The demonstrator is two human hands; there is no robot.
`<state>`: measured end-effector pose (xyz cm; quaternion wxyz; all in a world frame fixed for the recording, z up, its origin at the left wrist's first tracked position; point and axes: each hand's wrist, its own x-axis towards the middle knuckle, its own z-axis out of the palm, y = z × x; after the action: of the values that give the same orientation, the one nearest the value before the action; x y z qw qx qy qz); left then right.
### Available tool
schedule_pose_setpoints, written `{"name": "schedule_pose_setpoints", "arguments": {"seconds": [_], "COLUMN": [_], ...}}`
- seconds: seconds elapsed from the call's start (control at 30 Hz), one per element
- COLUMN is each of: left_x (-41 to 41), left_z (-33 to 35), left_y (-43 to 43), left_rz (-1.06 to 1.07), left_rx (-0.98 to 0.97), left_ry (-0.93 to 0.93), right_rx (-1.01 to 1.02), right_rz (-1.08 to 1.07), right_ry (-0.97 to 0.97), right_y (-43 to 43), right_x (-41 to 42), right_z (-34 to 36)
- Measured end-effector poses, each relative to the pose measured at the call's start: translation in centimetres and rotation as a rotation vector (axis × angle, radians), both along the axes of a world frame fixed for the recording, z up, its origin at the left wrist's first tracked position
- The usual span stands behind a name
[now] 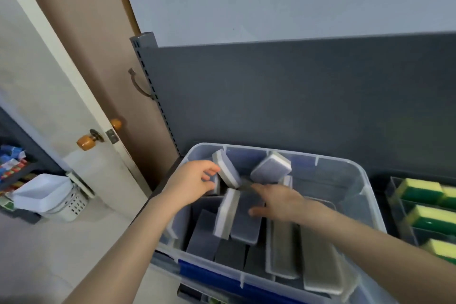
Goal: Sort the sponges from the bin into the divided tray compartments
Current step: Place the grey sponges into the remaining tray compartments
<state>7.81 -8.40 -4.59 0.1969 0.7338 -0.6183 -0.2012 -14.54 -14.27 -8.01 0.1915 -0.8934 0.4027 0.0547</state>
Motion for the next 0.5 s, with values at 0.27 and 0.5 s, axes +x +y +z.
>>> {"name": "schedule_pose_setpoints", "arguments": {"seconds": [0.27, 0.5], "left_x": [-0.1, -0.9], "left_z": [-0.7, -1.3], "left_y": [-1.4, -3.3], "left_rz": [-0.076, -0.194], "left_rx": [-0.034, 0.016], "left_ry": [0.137, 0.059], "right_rx": [0.006, 0.056], "right_rz": [-0.262, -0.274], "right_ry": [-0.272, -0.152], "right_y": [-0.3, 0.6], "right_x": [-1.2, -2.5], "right_z": [2.0, 1.6]}}
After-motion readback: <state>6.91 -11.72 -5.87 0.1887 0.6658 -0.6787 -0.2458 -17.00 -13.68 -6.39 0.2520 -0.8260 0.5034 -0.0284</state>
